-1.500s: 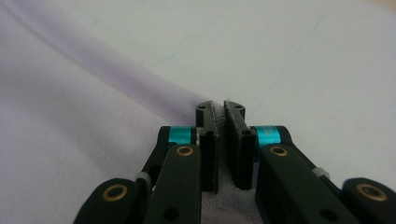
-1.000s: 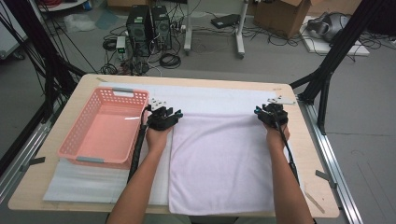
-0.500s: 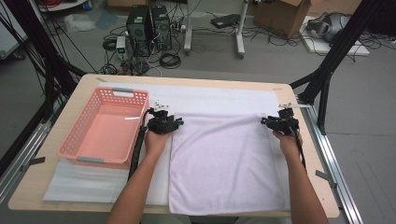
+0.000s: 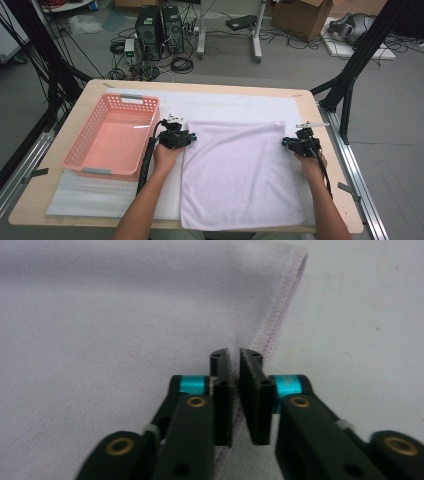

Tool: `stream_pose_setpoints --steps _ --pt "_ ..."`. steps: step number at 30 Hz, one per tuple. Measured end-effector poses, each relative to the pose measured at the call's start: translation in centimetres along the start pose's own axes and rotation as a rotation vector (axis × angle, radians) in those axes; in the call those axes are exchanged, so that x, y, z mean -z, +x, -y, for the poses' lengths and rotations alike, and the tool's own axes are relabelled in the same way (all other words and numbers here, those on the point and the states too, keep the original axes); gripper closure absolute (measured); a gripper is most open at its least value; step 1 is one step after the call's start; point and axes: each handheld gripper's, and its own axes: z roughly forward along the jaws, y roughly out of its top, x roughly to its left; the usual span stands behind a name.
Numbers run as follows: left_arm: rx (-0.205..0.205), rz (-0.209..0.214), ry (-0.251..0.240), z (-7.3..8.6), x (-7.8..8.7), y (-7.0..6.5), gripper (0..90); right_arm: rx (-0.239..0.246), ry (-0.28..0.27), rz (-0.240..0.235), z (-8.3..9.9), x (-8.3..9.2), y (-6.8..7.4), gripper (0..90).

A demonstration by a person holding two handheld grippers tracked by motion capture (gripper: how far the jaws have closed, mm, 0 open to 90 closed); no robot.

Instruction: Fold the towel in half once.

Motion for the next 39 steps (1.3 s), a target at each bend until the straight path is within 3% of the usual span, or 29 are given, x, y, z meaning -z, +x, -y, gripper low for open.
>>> stream_pose_setpoints --steps 2,6,11,17,19,20,21,23,27,30,34,36,37,38,39 --pt "0.004 0.0 0.008 0.0 0.1 -0.1 82.8 0.016 0.003 0.026 0.0 0.3 0.3 87.1" --pt "-0.006 0.012 0.006 0.0 0.5 -0.1 84.7 0.024 -0.012 0.024 0.3 1.6 0.4 87.1" --pt "0.02 0.053 0.003 -0.2 1.4 -0.1 84.5 0.017 -0.014 0.003 0.8 3.4 0.4 87.1" --pt "-0.012 0.093 0.068 -0.2 2.4 -0.6 84.5 0.018 0.064 -0.042 2.1 3.8 0.2 87.1" --pt "-0.043 0.077 0.049 -0.4 2.5 -0.8 79.1 0.016 0.062 -0.066 2.3 3.8 0.0 83.0" --pt "-0.042 0.07 0.014 -0.6 2.5 -0.8 68.0 0.014 0.041 -0.061 2.2 3.8 -0.1 75.0" --pt "-0.036 0.066 -0.021 -0.7 2.5 -0.8 59.3 0.011 0.008 -0.057 2.1 3.9 -0.1 72.6" --pt "-0.038 0.051 -0.085 -1.0 2.3 -0.6 54.3 0.009 -0.048 -0.058 1.5 3.9 -0.4 67.2" --pt "0.03 0.03 -0.071 -1.3 0.8 0.6 53.1 -0.011 -0.112 -0.075 0.2 3.0 -1.1 63.8" --pt "0.066 0.011 -0.054 -1.3 -0.4 1.2 52.6 -0.01 -0.117 -0.048 -0.9 1.6 -1.5 62.4" --pt "0.099 0.001 -0.036 -1.0 -1.2 1.5 59.5 -0.021 -0.089 -0.04 -1.8 -0.8 -1.5 62.6" --pt "0.098 0.023 -0.034 -1.0 -1.1 1.5 74.2 -0.022 -0.059 -0.029 -2.1 -1.8 -1.4 65.5" --pt "0.085 0.025 -0.029 -1.0 -1.1 1.5 78.8 -0.027 -0.041 -0.025 -2.3 -2.2 -1.3 69.1" --pt "0.068 0.028 -0.033 -1.0 -1.0 1.4 84.2 -0.015 -0.039 -0.021 -2.3 -2.5 -1.2 84.5" --pt "0.056 0.025 -0.037 -1.1 -1.0 1.3 84.7 0.01 -0.039 -0.006 -2.3 -2.6 -1.1 84.2"
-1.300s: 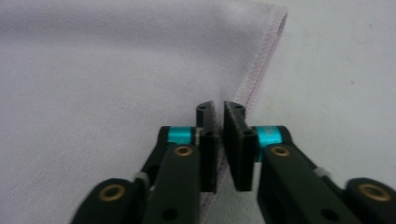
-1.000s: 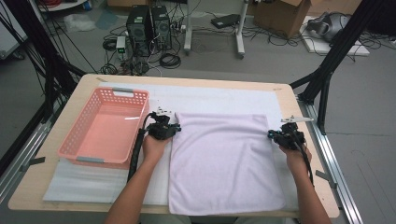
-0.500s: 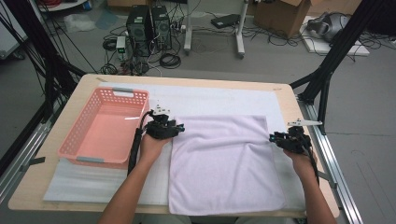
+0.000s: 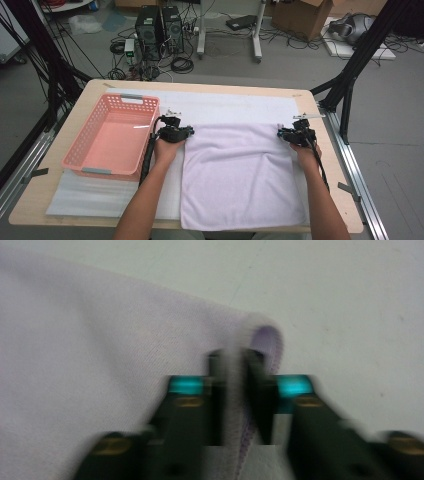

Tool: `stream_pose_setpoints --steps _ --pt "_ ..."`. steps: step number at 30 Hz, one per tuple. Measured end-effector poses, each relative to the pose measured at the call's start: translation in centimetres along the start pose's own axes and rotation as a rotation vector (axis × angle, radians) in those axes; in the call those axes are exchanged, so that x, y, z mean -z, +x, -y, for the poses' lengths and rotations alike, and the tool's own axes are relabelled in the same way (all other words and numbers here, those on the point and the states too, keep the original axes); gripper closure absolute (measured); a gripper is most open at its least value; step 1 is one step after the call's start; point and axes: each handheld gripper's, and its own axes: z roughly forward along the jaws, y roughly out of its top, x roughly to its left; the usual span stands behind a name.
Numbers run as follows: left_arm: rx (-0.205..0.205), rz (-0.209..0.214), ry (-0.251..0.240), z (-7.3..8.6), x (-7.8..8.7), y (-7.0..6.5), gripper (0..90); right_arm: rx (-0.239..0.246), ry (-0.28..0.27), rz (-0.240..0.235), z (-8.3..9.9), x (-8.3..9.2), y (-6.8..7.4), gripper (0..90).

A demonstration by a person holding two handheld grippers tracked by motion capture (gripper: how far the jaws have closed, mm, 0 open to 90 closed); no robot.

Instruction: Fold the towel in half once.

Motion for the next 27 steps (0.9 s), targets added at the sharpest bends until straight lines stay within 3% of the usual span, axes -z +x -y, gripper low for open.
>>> stream_pose_setpoints --steps 3,5,10,12,14,15,16,18,19,21,23,25,27 --pt "0.023 -0.001 -0.075 -0.4 0.5 0.1 85.4 -0.005 -0.02 0.026 -0.2 0.0 -0.4 86.1" --pt "0.027 -0.007 -0.126 -0.7 0.8 0.1 85.5 -0.051 -0.075 0.025 -0.4 0.3 -1.0 86.3" --pt "0.039 -0.039 -0.245 -0.9 0.7 0.1 85.6 -0.083 -0.198 0.079 -0.9 0.5 -1.4 86.4" --pt "0.006 -0.059 -0.233 -1.2 0.2 0.0 85.5 -0.061 -0.221 0.124 -1.1 0.2 -1.0 86.4" --pt "-0.004 -0.085 -0.25 -1.4 -0.1 -0.3 82.9 -0.059 -0.233 0.157 -1.2 -0.2 -0.8 85.1" --pt "0.012 -0.096 -0.237 -1.4 -0.3 -0.4 74.1 -0.073 -0.225 0.156 -1.2 -0.4 -0.7 79.4" --pt "0.026 -0.093 -0.215 -1.4 -0.4 -0.4 61.8 -0.105 -0.207 0.156 -1.2 -0.6 -0.8 67.4" --pt "-0.016 -0.121 -0.167 -1.3 -0.4 -0.5 57.6 -0.165 -0.215 0.127 -1.0 -0.5 -1.1 63.3" --pt "-0.003 -0.111 -0.142 -1.2 -0.3 -0.3 53.3 -0.175 -0.216 0.117 -1.1 -0.2 -1.2 60.8" --pt "0.032 -0.097 -0.085 -1.1 -0.1 0.0 49.1 -0.159 -0.212 0.105 -1.3 0.3 -1.1 59.6" --pt "0.032 -0.09 -0.048 -0.9 0.2 0.1 47.6 -0.135 -0.182 0.088 -1.4 0.6 -1.0 57.1" --pt "0.022 -0.083 -0.06 -0.6 0.6 0.0 48.0 -0.11 -0.156 0.075 -1.4 1.1 -0.9 55.9" --pt "0.018 -0.072 -0.062 -0.3 0.9 -0.1 48.8 -0.101 -0.164 0.066 -1.4 1.6 -0.9 55.3"
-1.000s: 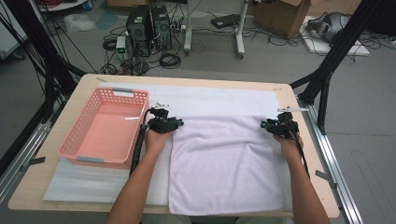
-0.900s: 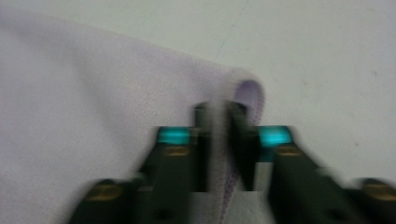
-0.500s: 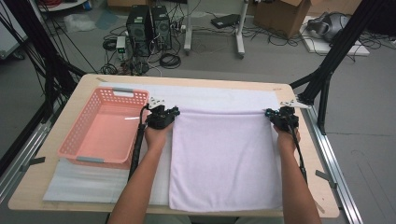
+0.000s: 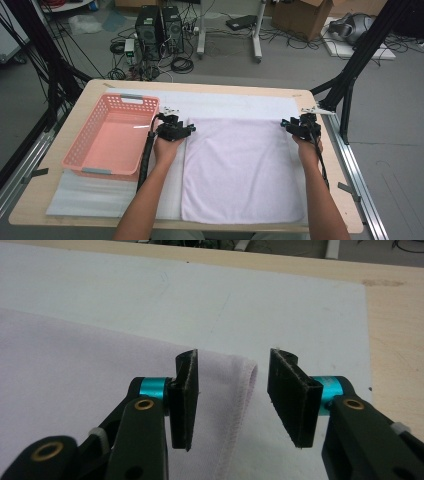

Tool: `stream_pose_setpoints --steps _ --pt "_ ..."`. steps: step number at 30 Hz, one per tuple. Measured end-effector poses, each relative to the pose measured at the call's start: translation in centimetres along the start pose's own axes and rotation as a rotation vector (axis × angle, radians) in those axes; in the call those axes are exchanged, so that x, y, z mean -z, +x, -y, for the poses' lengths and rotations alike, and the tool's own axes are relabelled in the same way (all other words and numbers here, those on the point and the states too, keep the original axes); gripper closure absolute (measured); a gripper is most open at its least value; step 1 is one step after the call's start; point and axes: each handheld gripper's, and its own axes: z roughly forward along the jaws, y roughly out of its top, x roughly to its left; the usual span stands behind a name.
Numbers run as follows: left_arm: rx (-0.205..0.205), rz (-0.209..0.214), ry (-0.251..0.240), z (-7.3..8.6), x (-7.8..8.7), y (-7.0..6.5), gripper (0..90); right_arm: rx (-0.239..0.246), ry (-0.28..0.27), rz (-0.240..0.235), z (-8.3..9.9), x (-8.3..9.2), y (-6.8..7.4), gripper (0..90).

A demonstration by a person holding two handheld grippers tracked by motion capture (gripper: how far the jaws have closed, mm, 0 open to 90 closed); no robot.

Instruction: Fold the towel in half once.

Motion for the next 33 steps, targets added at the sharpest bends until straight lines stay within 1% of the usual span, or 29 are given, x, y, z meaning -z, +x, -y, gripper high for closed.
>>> stream_pose_setpoints --steps 1,3,4,6,7,8,9,10,11,12,13,14,15,16,17,18,19,20,21,22,23,24,25,27,28,30,31,32,33 --pt "-0.004 0.011 -0.002 0.2 0.1 -0.1 49.2 0.002 -0.003 -0.003 0.0 0.3 0.0 55.3" --pt "-0.014 0.022 0.011 0.6 0.3 -0.2 53.1 0.009 0.009 -0.021 0.0 0.8 0.0 56.1" --pt "-0.017 0.024 0.025 0.8 0.3 -0.3 54.8 0.018 0.02 -0.025 0.1 1.1 0.1 57.5" --pt "-0.022 0.016 0.068 1.1 0.1 -0.2 57.7 0.021 0.054 -0.051 0.3 1.6 0.2 58.0" --pt "-0.018 0.007 0.07 1.1 0.0 -0.3 61.7 0.028 0.069 -0.062 0.5 1.7 0.2 59.0" --pt "-0.017 -0.003 0.071 1.1 0.0 -0.3 68.1 0.037 0.084 -0.068 0.7 1.8 0.4 59.7" --pt "-0.019 -0.01 0.076 1.0 -0.1 -0.3 80.3 0.048 0.114 -0.071 0.9 1.8 0.4 58.7" --pt "-0.019 -0.03 0.068 1.0 -0.1 -0.4 83.7 0.049 0.137 -0.074 1.1 1.7 0.5 58.3" --pt "-0.027 -0.06 0.06 0.9 -0.1 -0.5 85.4 0.052 0.154 -0.079 1.2 1.6 0.7 58.2" --pt "-0.022 -0.085 0.058 0.9 -0.1 -0.5 85.9 0.058 0.163 -0.081 1.2 1.6 0.8 58.0" --pt "-0.003 -0.087 0.057 0.9 -0.1 -0.4 85.9 0.063 0.162 -0.082 1.3 1.6 1.0 57.5" --pt "0.007 -0.079 0.057 0.9 -0.1 -0.4 84.5 0.072 0.16 -0.089 1.2 1.7 1.2 57.1" --pt "0.005 -0.073 0.05 0.9 0.0 -0.3 78.7 0.081 0.161 -0.089 1.2 1.8 1.4 56.8" --pt "0.01 -0.061 0.048 0.9 0.1 -0.3 66.0 0.085 0.161 -0.094 1.2 2.0 1.6 56.4" --pt "0.019 -0.042 0.046 1.1 0.3 -0.2 56.9 0.091 0.147 -0.095 1.2 2.3 1.7 56.4" --pt "0.024 -0.022 0.047 1.2 0.5 -0.3 54.2 0.092 0.131 -0.098 1.3 2.6 1.8 56.3" --pt "0.022 -0.006 0.064 1.3 0.7 -0.5 51.2 0.088 0.129 -0.107 1.5 3.0 1.8 55.6" --pt "0.007 0.007 0.082 1.3 0.9 -0.8 46.2 0.085 0.123 -0.112 1.7 3.3 1.9 55.6" --pt "-0.004 0.026 0.087 1.4 1.1 -1.1 43.2 0.081 0.119 -0.118 2.0 3.8 2.0 55.6" --pt "-0.016 0.039 0.059 1.6 1.6 -1.5 42.8 0.085 0.118 -0.128 2.4 4.3 2.0 55.7" --pt "-0.021 0.043 0.018 1.8 2.1 -1.9 43.1 0.09 0.115 -0.137 2.8 4.8 2.1 56.0" --pt "-0.038 0.052 0.001 2.1 2.6 -2.2 43.4 0.093 0.111 -0.137 3.2 5.4 2.3 56.2" --pt "-0.044 0.063 0.003 2.3 3.0 -2.5 43.4 0.097 0.111 -0.136 3.7 6.1 2.4 56.5" --pt "-0.058 0.078 0.005 3.0 3.8 -3.1 43.0 0.088 0.103 -0.145 5.0 7.4 2.6 57.4" --pt "-0.065 0.084 0.016 3.3 4.3 -3.4 43.0 0.089 0.098 -0.148 5.7 8.0 2.7 58.0" --pt "-0.078 0.089 0.009 4.2 5.3 -4.0 43.2 0.093 0.102 -0.146 7.2 9.1 2.9 58.8" --pt "-0.086 0.092 -0.002 4.6 5.8 -4.2 43.3 0.091 0.103 -0.152 7.9 9.6 3.0 60.8" --pt "-0.085 0.091 -0.005 5.1 6.3 -4.4 44.3 0.093 0.105 -0.162 8.6 10.1 3.2 62.5" --pt "-0.074 0.094 -0.002 5.6 6.7 -4.5 44.3 0.093 0.116 -0.164 9.2 10.5 3.3 62.7"
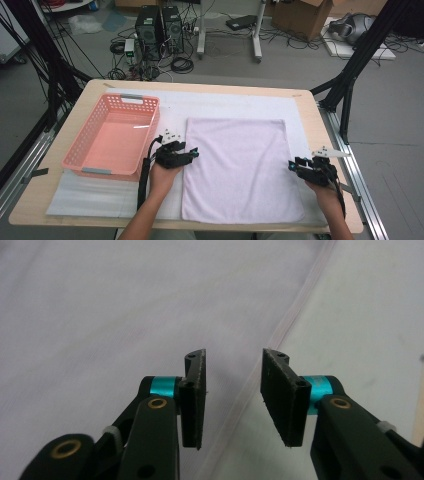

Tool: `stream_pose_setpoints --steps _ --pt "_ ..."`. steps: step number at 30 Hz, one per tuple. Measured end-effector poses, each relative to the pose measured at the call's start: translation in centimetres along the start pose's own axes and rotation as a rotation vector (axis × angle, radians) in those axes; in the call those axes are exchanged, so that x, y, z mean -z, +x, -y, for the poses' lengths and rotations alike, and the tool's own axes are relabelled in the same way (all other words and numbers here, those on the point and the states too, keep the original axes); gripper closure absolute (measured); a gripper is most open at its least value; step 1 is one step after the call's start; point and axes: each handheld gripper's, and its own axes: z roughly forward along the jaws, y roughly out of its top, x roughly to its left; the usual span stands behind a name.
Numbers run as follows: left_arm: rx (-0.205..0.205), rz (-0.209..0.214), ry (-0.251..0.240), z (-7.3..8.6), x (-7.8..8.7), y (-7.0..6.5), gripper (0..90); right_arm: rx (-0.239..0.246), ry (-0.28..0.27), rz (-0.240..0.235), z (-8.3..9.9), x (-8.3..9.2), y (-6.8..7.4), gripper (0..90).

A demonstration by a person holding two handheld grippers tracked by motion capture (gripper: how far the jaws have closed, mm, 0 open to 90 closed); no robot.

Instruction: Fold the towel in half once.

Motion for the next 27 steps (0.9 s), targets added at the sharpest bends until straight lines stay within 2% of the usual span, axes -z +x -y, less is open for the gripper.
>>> stream_pose_setpoints --steps 3,5,6,8,10,12,14,16,17,21,22,24,26,27 --pt "0.032 0.012 0.006 1.4 1.2 -0.3 45.1 0.008 0.016 -0.009 1.0 0.9 0.7 67.4" --pt "0.043 0.015 -0.013 1.9 2.1 -0.5 46.3 0.014 0.042 0.002 1.6 1.2 1.0 71.7" --pt "0.038 0.011 -0.006 2.0 2.5 -0.6 46.4 0.019 0.06 0.01 1.9 1.2 1.1 77.1" --pt "0.032 0.012 0.005 2.4 3.1 -0.7 46.3 0.009 0.049 0.0 2.4 1.4 1.1 85.8" --pt "0.042 0.018 0.014 2.8 3.6 -0.8 46.3 0.049 0.066 0.066 2.3 1.7 1.6 87.1" --pt "0.04 0.023 0.038 3.1 3.8 -0.7 46.0 0.054 0.097 0.123 2.2 2.1 2.0 87.1" --pt "0.05 0.049 0.05 3.4 4.0 -0.8 45.6 0.003 0.096 0.111 2.6 2.5 1.9 84.2" --pt "0.057 0.078 0.064 3.5 4.1 -0.9 45.5 0.009 0.079 0.117 2.9 2.7 1.6 79.0" --pt "0.053 0.085 0.067 3.6 4.1 -1.0 45.6 -0.004 0.067 0.124 2.9 2.9 1.5 75.5" --pt "0.03 0.088 0.095 3.7 4.0 -1.4 49.4 -0.045 -0.021 0.06 2.9 3.7 1.1 64.4" --pt "0.016 0.084 0.102 3.7 4.0 -1.5 54.8 -0.047 -0.03 0.051 2.9 3.8 1.1 62.6" --pt "-0.009 0.05 0.114 3.7 3.9 -1.9 68.9 -0.051 -0.035 0.037 2.9 3.5 1.2 59.0" --pt "-0.012 0.038 0.118 3.8 4.0 -2.0 83.2 -0.032 -0.022 0.037 3.0 3.0 1.5 58.2" --pt "-0.02 0.025 0.118 3.8 4.1 -2.1 84.2 -0.025 -0.012 0.038 3.0 2.8 1.7 57.5"
